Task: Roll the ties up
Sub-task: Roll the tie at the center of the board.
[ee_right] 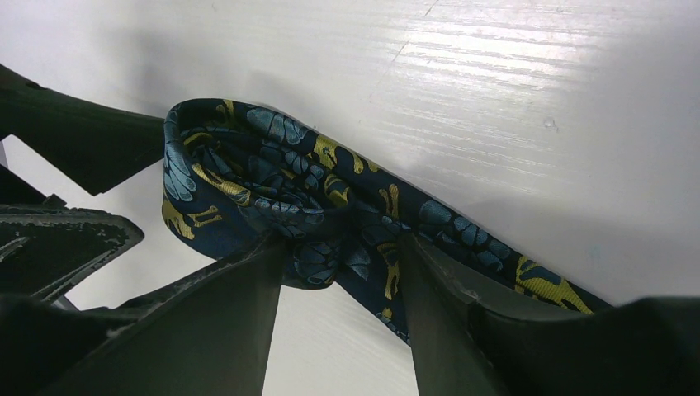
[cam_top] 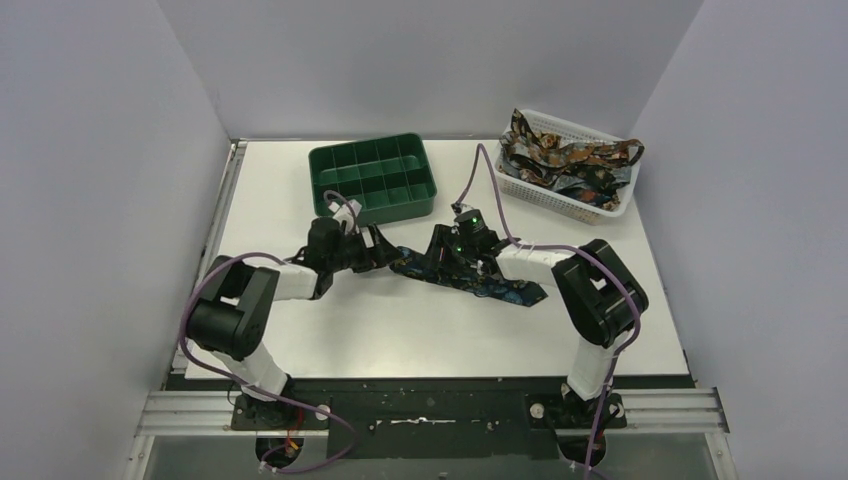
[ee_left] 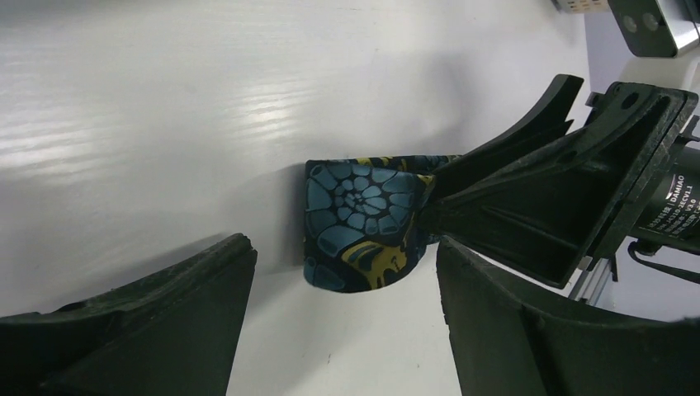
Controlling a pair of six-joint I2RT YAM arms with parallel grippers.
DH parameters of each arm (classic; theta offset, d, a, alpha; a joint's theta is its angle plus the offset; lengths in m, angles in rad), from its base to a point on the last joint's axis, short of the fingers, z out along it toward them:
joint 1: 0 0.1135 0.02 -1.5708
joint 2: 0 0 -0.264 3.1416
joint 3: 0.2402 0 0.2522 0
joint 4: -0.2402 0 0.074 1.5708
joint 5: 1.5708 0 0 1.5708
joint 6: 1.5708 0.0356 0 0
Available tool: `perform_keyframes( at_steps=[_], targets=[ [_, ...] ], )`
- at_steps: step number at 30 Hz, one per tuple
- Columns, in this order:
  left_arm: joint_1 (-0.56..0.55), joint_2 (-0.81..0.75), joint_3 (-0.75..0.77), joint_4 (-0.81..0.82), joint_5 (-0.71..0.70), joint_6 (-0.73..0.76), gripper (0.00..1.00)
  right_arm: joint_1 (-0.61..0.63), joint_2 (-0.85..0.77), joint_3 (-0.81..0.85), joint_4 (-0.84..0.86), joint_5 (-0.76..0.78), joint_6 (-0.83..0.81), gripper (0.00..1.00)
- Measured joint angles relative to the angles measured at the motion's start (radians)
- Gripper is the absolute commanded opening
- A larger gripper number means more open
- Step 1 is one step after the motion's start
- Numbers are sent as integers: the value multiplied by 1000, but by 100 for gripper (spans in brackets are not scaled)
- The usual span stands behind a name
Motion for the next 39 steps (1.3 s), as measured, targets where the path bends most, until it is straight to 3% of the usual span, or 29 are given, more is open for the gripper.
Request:
perform_keyframes(
  at_steps=[15,25,28,39],
  targets=[
    [-41,116,64,16,109,37,65,-11,0,-8,12,-17,0,53],
    [-47,150,64,92,116,-2,64,-14,0,-16,23,-23,-1,51],
    [-47,151,64,91,116,-3,55,-14,0,-18,26,-24,-1,51],
    [-49,156,65,91,113,0,48,-19,0,-23,36,-34,0,52]
  ],
)
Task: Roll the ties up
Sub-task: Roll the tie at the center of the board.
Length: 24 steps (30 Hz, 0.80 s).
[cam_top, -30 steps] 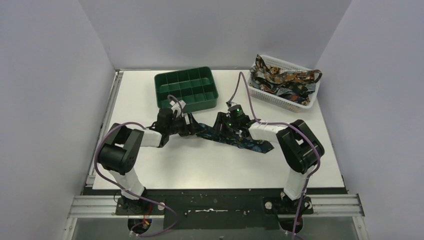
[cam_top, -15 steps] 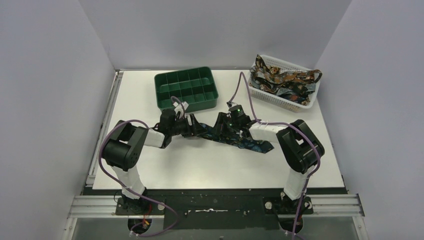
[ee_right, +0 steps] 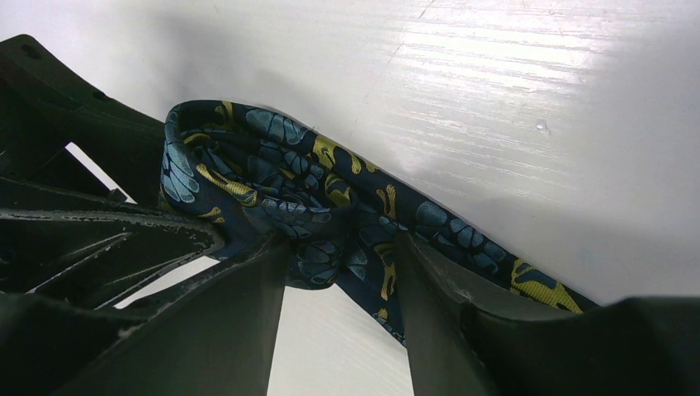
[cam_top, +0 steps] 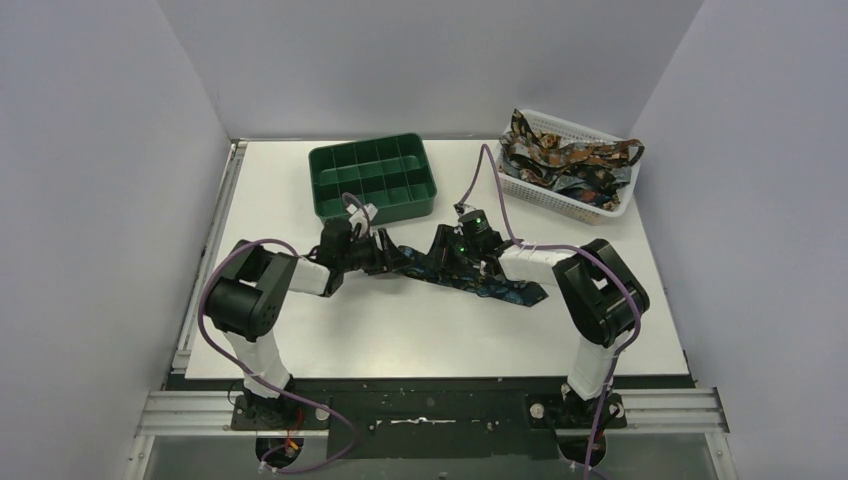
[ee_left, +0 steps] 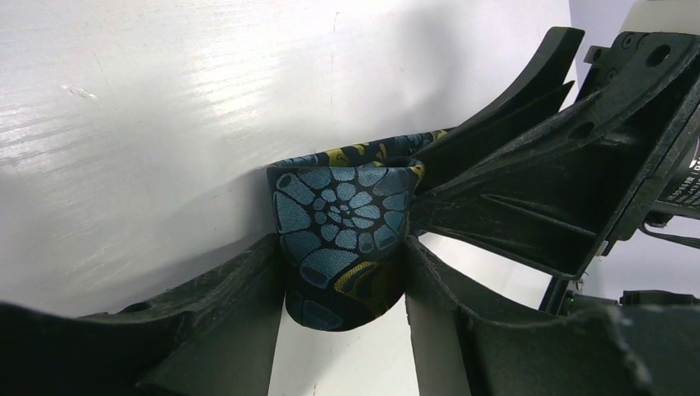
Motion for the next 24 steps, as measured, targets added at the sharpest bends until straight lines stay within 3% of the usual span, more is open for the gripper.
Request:
perform_keyframes(
  at_steps=[8,17,24],
  targets=[
    [-15,-3,11,-42,-50,17,40,-3,-15,0,-12,-19,-11,66],
    [-45,-98,32,-221,-178,56,39,-61,-103,0,-77,-57,-57,71],
    [-57,-232,56,-399,-302,80,39,-89,-131,0,-142,10,-145,73]
  ],
)
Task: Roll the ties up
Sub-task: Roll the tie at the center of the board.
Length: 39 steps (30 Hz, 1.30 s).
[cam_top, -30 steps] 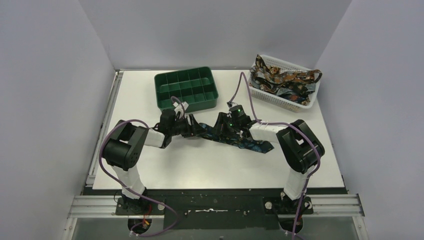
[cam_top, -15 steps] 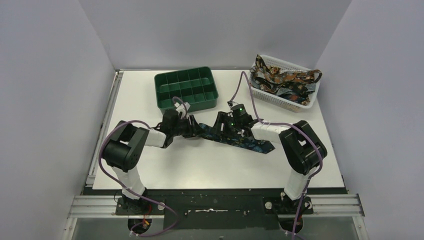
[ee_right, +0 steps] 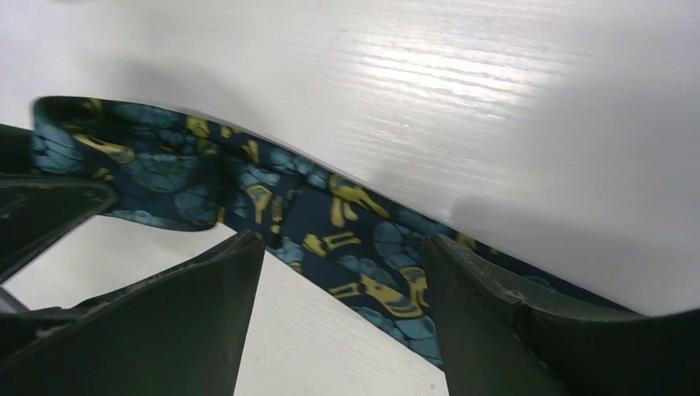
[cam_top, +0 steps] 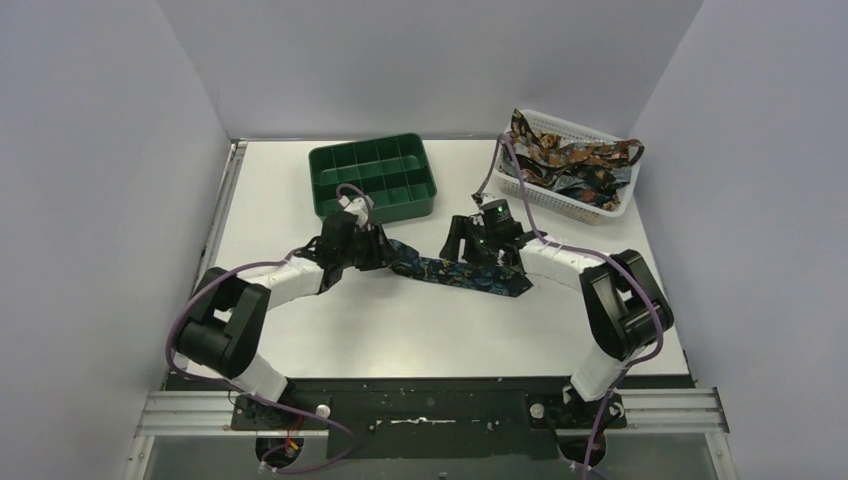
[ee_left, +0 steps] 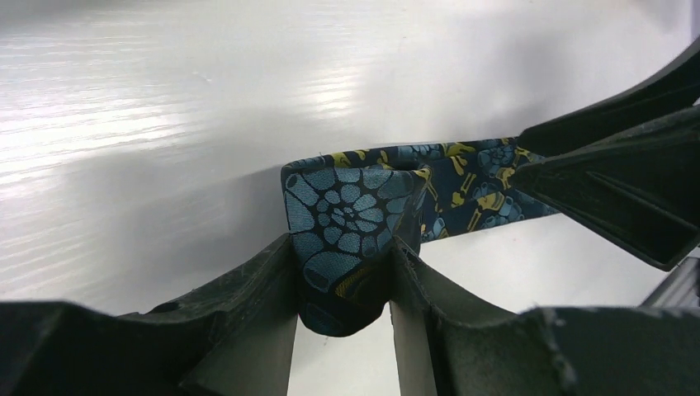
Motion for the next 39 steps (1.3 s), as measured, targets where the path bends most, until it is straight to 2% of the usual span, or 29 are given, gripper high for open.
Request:
perform_keyframes(
  at_steps=[11,23,32,39],
  targets=[
    [-18,-9,34,-189,-126,83,40,-8,61,20,-54,-17,-122,75],
    [-90,-27,120,-367,-316,171,41,40,67,5,-18,-94,-87,74],
    [-169,-50,178,-473,-474,223,44,55,11,-10,-28,-71,-68,75],
    [-201,-50,211,-513,-547,251,44,16,-41,-10,-90,45,-69,76]
  ],
)
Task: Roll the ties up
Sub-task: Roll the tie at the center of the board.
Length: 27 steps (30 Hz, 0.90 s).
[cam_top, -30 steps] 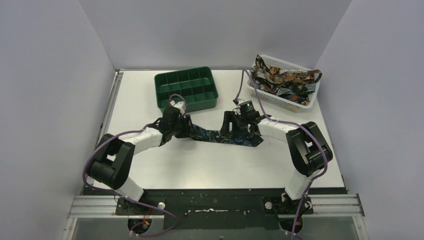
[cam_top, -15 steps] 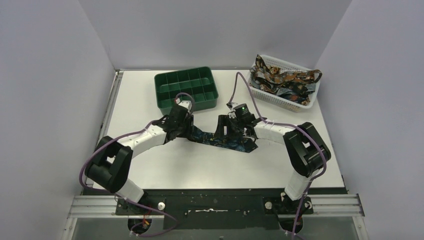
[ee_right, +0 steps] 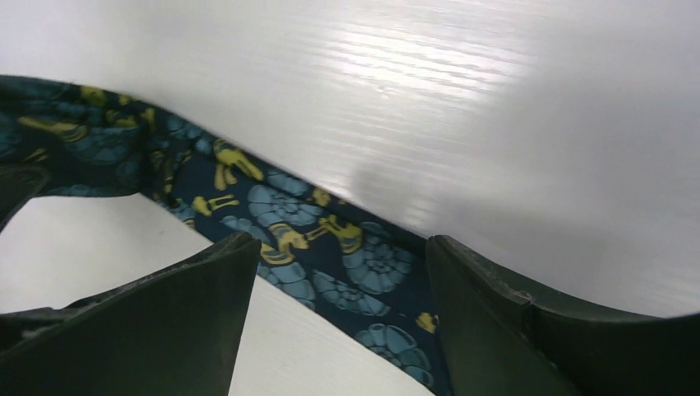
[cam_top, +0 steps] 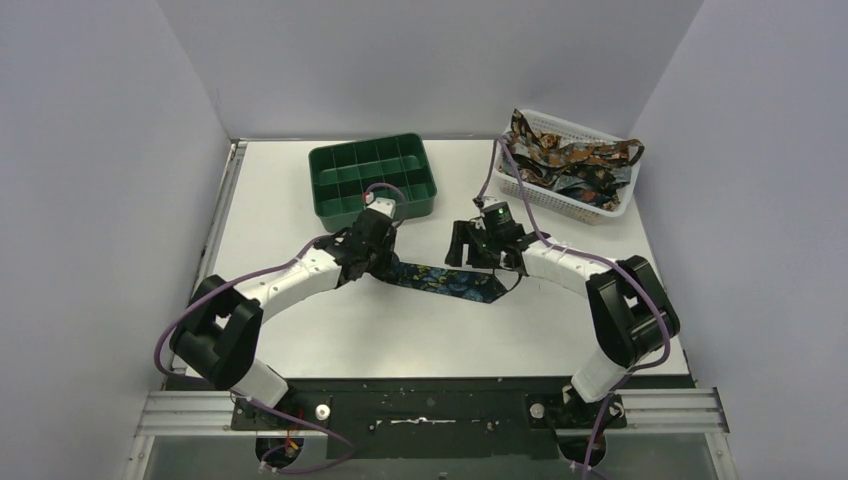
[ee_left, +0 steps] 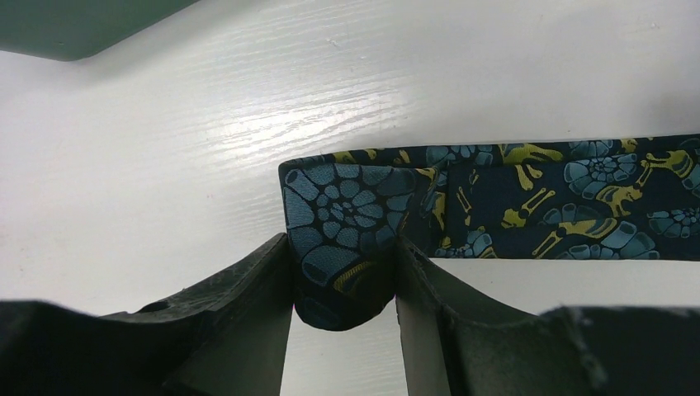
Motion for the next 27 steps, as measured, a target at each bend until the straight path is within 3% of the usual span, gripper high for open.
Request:
perform_keyframes(
  at_steps=[16,27],
  targets=[
    [-64,28,51,-47,-114,24,45,-58,0,-43,-69,41,1,58],
    [-65,32,51,-48,-133,26,45,-44,-79,-74,-97,34,1,55]
  ],
)
